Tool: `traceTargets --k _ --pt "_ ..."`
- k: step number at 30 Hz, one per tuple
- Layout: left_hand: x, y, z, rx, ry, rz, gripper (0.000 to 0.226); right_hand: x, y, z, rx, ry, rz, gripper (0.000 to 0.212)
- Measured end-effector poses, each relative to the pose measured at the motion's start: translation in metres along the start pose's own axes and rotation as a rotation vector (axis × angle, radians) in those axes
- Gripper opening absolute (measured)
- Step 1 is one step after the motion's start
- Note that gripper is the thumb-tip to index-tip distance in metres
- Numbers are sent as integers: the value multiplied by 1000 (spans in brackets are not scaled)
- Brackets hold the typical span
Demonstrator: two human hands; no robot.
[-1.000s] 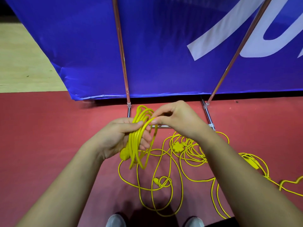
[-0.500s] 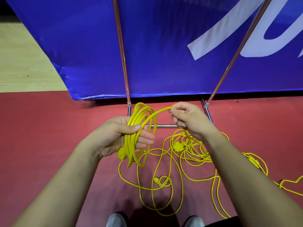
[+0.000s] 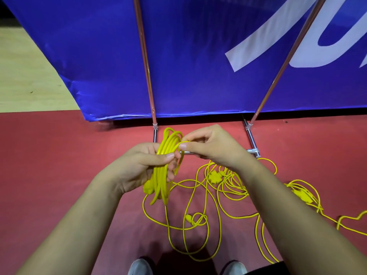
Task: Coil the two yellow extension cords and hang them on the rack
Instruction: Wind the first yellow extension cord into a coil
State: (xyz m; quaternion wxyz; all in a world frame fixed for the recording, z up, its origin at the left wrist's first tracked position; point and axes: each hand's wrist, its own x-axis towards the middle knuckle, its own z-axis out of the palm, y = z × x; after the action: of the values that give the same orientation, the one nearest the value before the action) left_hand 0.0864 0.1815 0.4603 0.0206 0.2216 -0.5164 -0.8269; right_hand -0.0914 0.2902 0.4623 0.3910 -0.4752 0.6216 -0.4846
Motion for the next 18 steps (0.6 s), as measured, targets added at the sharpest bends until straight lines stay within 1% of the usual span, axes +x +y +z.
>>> traceTargets --k 1,3,4,6,8,11,13,18 --pt "0 0 0 1 -5 18 15 0 2 0 26 -11 15 8" --pt "1 0 -4 -20 -15 57 35 0 9 -5 104 -36 73 8" --pt "2 0 -5 -48 -16 80 39 0 14 -9 123 -51 109 8" --pt "2 0 -8 -133 -13 121 38 -2 25 -18 105 -59 182 9" --pt "2 2 -11 -171 16 121 37 -4 35 -22 144 -10 206 1" --pt "1 4 -13 -99 41 57 23 -1 38 -25 141 110 152 5" --pt "0 5 -11 -77 48 4 23 2 31 -25 87 155 100 6" --pt "-1 5 -9 -60 86 -7 22 3 8 -16 -122 126 -23 5"
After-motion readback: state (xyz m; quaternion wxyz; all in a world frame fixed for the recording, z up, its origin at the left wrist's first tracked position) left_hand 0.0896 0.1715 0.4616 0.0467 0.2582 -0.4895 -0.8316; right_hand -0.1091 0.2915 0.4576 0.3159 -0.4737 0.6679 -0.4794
